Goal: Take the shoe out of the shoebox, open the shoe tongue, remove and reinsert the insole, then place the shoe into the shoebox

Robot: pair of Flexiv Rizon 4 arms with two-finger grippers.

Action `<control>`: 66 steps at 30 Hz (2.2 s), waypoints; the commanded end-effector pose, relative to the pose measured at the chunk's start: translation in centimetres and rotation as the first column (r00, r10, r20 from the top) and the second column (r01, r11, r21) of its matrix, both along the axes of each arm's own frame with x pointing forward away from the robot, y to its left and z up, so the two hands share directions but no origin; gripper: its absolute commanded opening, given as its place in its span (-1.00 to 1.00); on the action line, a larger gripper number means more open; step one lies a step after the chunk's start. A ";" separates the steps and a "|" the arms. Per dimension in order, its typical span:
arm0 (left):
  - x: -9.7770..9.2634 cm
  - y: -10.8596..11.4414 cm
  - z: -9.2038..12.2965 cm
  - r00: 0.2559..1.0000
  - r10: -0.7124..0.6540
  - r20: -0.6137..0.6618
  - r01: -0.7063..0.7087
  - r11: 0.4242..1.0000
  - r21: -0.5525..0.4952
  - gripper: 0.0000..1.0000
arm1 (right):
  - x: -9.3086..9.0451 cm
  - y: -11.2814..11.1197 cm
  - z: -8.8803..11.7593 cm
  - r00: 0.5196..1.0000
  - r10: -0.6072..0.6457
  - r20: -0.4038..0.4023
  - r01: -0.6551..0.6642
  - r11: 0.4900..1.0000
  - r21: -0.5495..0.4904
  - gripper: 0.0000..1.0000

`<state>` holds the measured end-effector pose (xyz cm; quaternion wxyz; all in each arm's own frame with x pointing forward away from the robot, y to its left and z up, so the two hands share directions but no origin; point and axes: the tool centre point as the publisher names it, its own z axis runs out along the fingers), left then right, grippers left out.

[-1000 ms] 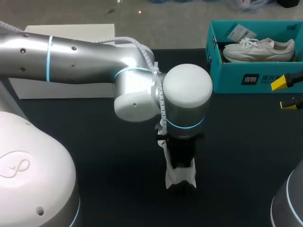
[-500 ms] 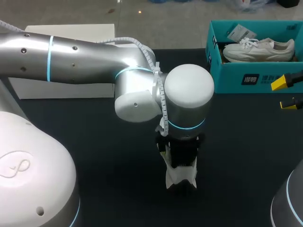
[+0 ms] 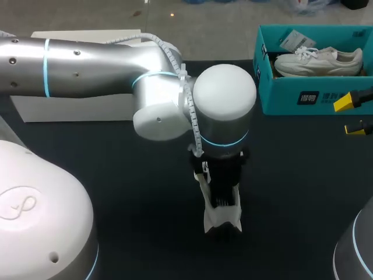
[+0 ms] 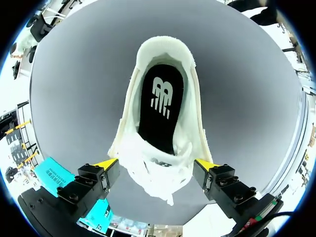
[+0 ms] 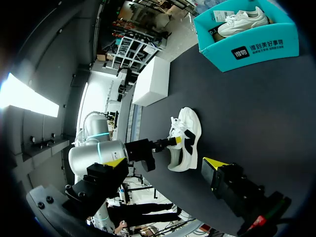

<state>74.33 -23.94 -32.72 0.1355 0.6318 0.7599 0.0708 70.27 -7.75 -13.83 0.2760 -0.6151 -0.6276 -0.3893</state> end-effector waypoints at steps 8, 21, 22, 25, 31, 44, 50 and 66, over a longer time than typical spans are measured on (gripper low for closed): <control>0.1 1.7 2.0 0.999 -0.002 -0.036 0.001 1.000 -0.014 -1.00 | 0.0 0.0 0.0 1.000 -0.001 0.000 0.001 1.000 -0.002 1.00; -1.2 1.8 1.1 0.998 -0.016 -0.054 0.015 1.000 -0.014 -1.00 | 0.0 0.0 0.0 1.000 -0.001 0.000 0.001 1.000 -0.002 1.00; -1.2 1.7 1.0 0.998 -0.024 -0.057 0.022 0.999 -0.024 -1.00 | 0.0 0.0 0.0 1.000 -0.001 0.000 0.001 1.000 -0.002 1.00; -0.8 1.4 0.8 0.998 -0.026 -0.058 0.024 0.999 -0.033 -1.00 | 0.0 0.0 0.0 1.000 -0.001 0.000 0.001 1.000 -0.002 1.00; -1.1 0.8 -0.2 0.997 -0.046 -0.069 0.046 0.999 -0.012 -1.00 | 0.0 0.0 0.0 1.000 -0.001 0.000 0.001 1.000 -0.002 1.00; -2.4 1.0 -1.6 0.992 -0.023 -0.120 0.025 1.000 0.018 -1.00 | 0.0 0.0 0.0 1.000 -0.001 0.000 0.001 1.000 -0.002 1.00; -2.6 1.3 0.7 0.970 0.187 -0.152 -0.181 0.982 0.055 -1.00 | 0.0 0.0 0.0 1.000 -0.001 0.000 0.001 1.000 -0.002 1.00; -2.6 1.2 2.2 0.894 0.372 -0.248 -0.388 0.921 -0.018 -1.00 | 0.0 0.0 0.0 1.000 -0.001 0.000 0.001 1.000 -0.002 1.00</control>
